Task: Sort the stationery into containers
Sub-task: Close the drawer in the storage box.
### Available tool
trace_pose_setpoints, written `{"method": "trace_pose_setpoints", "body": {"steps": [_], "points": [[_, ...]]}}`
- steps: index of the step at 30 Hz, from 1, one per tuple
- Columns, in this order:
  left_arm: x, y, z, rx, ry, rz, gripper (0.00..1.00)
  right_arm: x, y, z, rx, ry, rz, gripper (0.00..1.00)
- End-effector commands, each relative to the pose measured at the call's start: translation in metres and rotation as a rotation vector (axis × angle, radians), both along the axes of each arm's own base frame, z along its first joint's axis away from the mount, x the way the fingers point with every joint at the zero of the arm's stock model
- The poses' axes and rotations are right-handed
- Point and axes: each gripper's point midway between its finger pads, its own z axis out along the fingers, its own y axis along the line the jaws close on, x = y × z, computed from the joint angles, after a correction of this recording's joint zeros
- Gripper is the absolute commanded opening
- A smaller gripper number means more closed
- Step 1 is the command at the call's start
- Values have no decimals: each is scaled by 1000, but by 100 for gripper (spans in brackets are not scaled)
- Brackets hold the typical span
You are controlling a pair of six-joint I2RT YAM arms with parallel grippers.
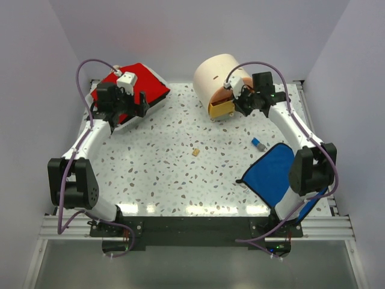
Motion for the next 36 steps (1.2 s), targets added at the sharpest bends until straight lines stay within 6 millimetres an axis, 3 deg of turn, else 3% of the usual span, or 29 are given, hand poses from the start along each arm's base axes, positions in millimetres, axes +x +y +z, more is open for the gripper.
{"method": "trace_pose_setpoints", "body": {"steps": [1,7,13,28,36], "points": [[3,-2,19,11,-50,-10,98,2,33,20,15,-117,105,0],[4,-5,24,12,-60,-17,98,22,57,8,-24,-159,113,0],[2,-1,24,31,-63,-6,98,43,65,9,-48,-200,91,0],[3,-2,19,25,-53,-10,98,82,51,18,-128,-334,-32,0],[1,-1,17,31,-50,-8,98,73,38,14,-187,-324,-39,0]]}}
